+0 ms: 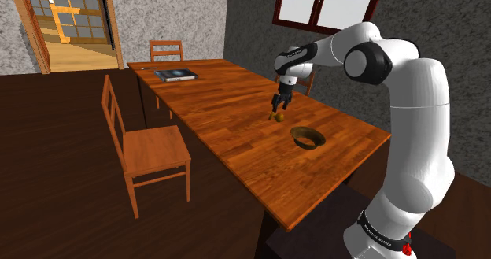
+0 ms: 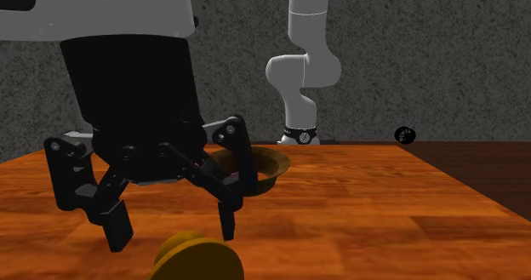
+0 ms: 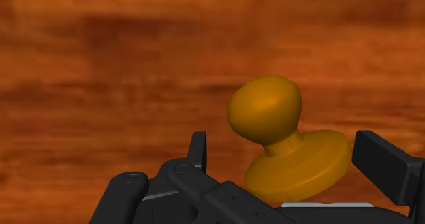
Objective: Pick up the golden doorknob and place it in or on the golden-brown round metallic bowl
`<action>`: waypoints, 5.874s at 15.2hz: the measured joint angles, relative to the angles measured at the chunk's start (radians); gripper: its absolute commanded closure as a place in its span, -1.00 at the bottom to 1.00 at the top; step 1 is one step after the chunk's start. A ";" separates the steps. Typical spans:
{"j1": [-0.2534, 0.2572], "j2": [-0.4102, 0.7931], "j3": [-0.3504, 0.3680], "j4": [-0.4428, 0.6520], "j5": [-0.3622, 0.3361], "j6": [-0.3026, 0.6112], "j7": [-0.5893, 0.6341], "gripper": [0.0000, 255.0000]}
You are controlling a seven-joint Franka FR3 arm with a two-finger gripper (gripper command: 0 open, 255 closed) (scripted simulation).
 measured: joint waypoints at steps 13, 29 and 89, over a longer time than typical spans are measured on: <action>0.047 0.035 -0.049 -0.012 0.067 0.036 -0.023 1.00; 0.055 0.008 -0.064 0.010 0.029 -0.019 -0.012 1.00; 0.230 -1.069 -0.505 -1.319 0.077 0.772 -0.221 1.00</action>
